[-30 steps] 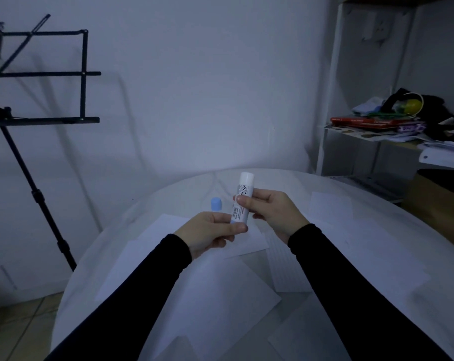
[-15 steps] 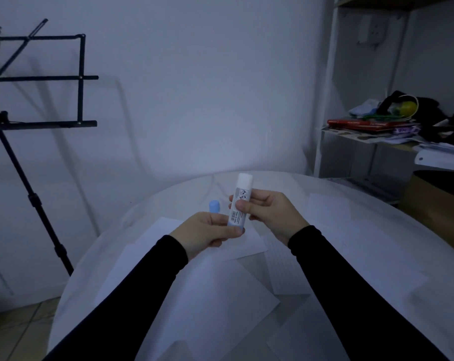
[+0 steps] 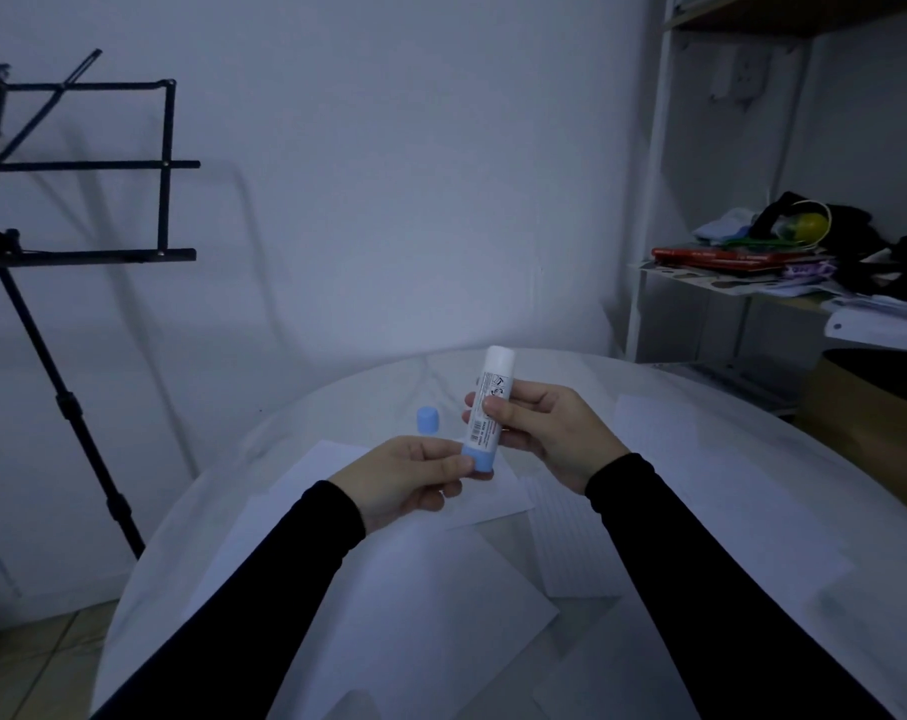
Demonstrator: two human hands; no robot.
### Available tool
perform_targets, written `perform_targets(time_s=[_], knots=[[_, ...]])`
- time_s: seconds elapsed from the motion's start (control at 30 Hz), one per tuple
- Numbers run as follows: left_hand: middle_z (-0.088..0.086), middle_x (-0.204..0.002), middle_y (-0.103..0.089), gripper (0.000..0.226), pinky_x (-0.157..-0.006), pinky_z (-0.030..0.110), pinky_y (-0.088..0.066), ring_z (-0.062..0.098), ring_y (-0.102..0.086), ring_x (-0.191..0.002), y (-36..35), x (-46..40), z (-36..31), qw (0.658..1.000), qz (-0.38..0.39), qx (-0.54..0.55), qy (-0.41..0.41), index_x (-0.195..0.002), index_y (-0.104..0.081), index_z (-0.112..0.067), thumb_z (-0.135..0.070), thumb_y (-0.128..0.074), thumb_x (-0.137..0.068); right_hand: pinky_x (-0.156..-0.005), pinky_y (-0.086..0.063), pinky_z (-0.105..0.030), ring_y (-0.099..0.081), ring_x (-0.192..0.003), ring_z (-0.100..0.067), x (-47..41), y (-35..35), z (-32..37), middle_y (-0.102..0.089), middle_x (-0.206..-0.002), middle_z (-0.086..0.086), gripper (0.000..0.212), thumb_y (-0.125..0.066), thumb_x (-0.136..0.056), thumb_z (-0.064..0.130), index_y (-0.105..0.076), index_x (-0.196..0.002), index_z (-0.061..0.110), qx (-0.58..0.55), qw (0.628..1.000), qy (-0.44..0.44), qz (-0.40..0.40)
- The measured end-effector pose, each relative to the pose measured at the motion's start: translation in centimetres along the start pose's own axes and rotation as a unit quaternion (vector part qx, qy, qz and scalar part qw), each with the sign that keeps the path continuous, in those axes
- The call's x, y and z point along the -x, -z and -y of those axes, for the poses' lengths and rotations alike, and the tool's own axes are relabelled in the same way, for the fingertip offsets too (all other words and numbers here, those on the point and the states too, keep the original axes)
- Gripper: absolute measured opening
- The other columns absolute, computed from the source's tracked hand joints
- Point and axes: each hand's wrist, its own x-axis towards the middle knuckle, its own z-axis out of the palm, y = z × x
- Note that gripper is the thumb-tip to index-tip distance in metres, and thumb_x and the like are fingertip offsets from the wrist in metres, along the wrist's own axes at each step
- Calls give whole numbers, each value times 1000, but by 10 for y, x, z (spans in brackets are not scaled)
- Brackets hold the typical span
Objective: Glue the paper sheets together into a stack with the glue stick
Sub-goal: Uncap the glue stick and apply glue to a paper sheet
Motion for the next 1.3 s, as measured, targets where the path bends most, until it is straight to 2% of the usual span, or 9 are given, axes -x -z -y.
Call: perform_targets(time_s=[0.27, 0.37, 0.5, 0.6, 0.73, 0.8, 0.93, 1.1, 1.3], knots=[[-4, -63, -61, 6, -56, 22, -32, 11, -42, -60, -12, -8, 0, 971, -197, -122, -53, -76, -78, -25, -23, -82, -72, -63, -53, -17, -71, -77, -9, -3, -11, -8, -74, -86, -2, 26, -70, -82, 9, -69, -107, 2, -13, 993, 3, -115], [-2, -71, -64, 11, -56, 21, -36, 13, -47, -65, -11, -7, -1, 982, -151, -103, -39, -83, -76, -21, -23, -81, -73, -64, -54, -18, -71, -81, -10, -1, -10, -7, -74, -90, -2, 23, -68, -83, 10, -69, -106, 4, -11, 994, 5, -105], [5, -105, -72, 29, -61, 18, -40, 7, -53, -71, -7, -2, -4, 999, -36, -21, -14, -103, -69, -11, -29, -70, -80, -70, -56, -22, -70, -87, -13, 0, -8, -4, -73, -97, -4, 18, -62, -87, 9, -67, -104, 5, -23, 998, 6, -63], [4, -94, -74, 35, -58, 15, -41, 7, -53, -68, -9, 0, -5, 1000, -11, 17, 3, -104, -67, -6, -30, -60, -78, -77, -57, -25, -70, -90, -15, 0, -7, -3, -72, -101, -4, 18, -60, -88, 9, -66, -104, 5, -18, 998, 10, -52], [-1, -86, -73, 16, -56, 14, -39, 5, -49, -67, -9, -3, -6, 998, -55, -18, -2, -97, -69, -10, -21, -59, -91, -81, -57, -28, -70, -92, -17, -1, -6, -5, -73, -101, -5, 20, -64, -86, 12, -68, -105, 6, -26, 997, 9, -65], [-3, -86, -74, 10, -58, 16, -38, 5, -48, -67, -13, -5, -4, 992, -98, -71, -26, -91, -71, -16, -23, -64, -90, -76, -57, -26, -71, -90, -17, -2, -8, -7, -74, -96, -5, 20, -67, -84, 11, -69, -102, 6, -31, 995, 11, -92], [-15, -61, -63, 11, -57, 14, -36, -1, -50, -55, -25, -11, 3, 968, -208, -116, -86, -86, -70, -15, -23, -75, -81, -69, -56, -22, -71, -86, -15, -3, -8, -10, -75, -93, -5, 23, -72, -81, 11, -70, -103, 6, -32, 989, 19, -141], [5, -99, -72, 19, -62, 20, -41, 8, -53, -73, -20, -7, -3, 992, -106, -51, -44, -102, -70, -13, -25, -66, -87, -77, -58, -28, -70, -89, -18, -2, -1, -6, -74, -96, -5, 16, -68, -83, 12, -70, -99, 9, -20, 995, 6, -97], [7, -95, -74, 28, -60, 18, -42, 9, -54, -68, -14, -1, -4, 999, -20, 48, -8, -89, -74, -9, -29, -62, -74, -78, -57, -29, -69, -94, -21, 2, 1, -2, -73, -100, -6, 19, -63, -83, 16, -69, -100, 10, 7, 1000, -14, 1]])
